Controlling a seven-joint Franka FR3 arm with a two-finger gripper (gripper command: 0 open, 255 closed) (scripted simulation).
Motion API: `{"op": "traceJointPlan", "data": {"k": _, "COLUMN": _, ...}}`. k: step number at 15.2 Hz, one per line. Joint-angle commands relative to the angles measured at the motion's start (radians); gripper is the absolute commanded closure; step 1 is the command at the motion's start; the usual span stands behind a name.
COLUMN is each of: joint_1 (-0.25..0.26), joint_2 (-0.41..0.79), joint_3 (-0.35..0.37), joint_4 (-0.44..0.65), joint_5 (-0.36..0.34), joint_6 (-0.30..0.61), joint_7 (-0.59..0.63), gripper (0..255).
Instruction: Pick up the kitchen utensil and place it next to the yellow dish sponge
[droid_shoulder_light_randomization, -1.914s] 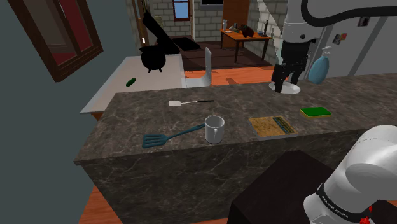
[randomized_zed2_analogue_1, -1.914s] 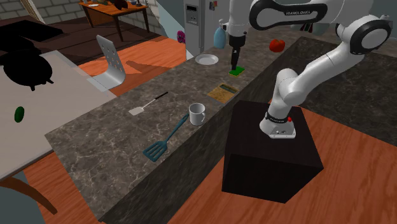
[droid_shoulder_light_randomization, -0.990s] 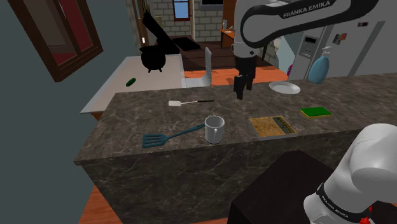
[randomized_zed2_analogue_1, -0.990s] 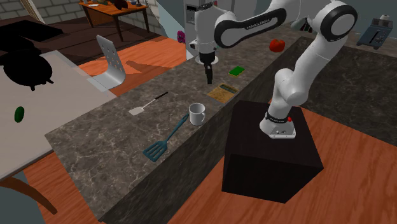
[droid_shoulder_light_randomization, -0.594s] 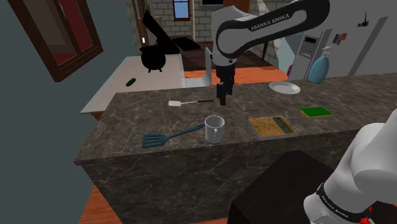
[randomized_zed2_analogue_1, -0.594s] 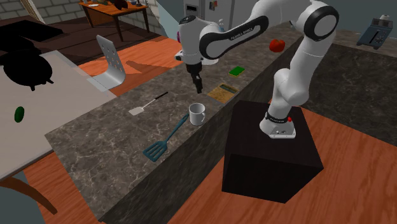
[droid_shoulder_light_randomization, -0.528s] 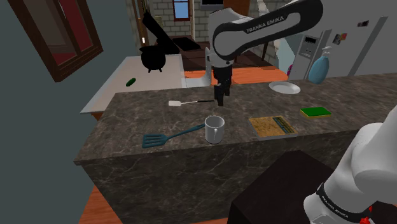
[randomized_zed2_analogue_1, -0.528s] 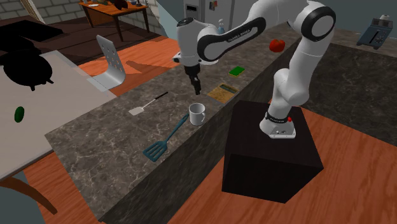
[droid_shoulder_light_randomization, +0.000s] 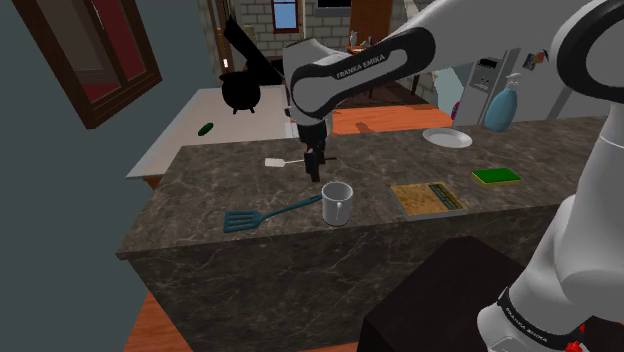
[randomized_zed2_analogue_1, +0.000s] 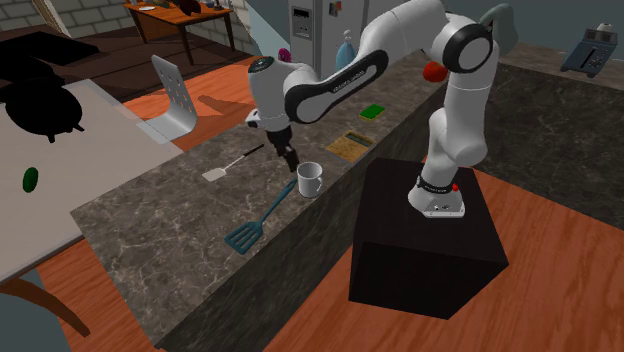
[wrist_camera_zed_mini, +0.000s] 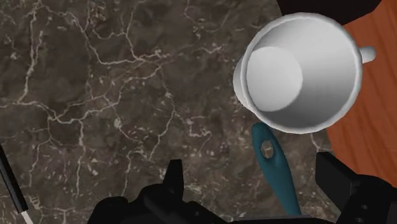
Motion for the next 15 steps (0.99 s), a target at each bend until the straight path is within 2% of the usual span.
{"op": "traceJointPlan", "data": {"k": 1, "joint_1": 0.016, "joint_2": 0.07, "joint_3": 0.016, "joint_4": 0.067, "joint_5": -0.007, "joint_6": -0.002, "joint_7": -0.027, "gripper": 0}}
{"op": "traceJointPlan", "data": {"k": 11, "joint_1": 0.114, "joint_2": 0.372, "joint_3": 0.092, "joint_4": 0.371, "joint_5": -0.063, "joint_6": -0.031, "joint_7": -0.151, "gripper": 0}}
{"op": "traceJointPlan", "data": {"k": 15, "joint_1": 0.113, "joint_2": 0.379, "joint_3": 0.091, "joint_4": 0.341, "joint_5": -0.065, "joint_6": 0.006, "joint_7": -0.149, "gripper": 0}}
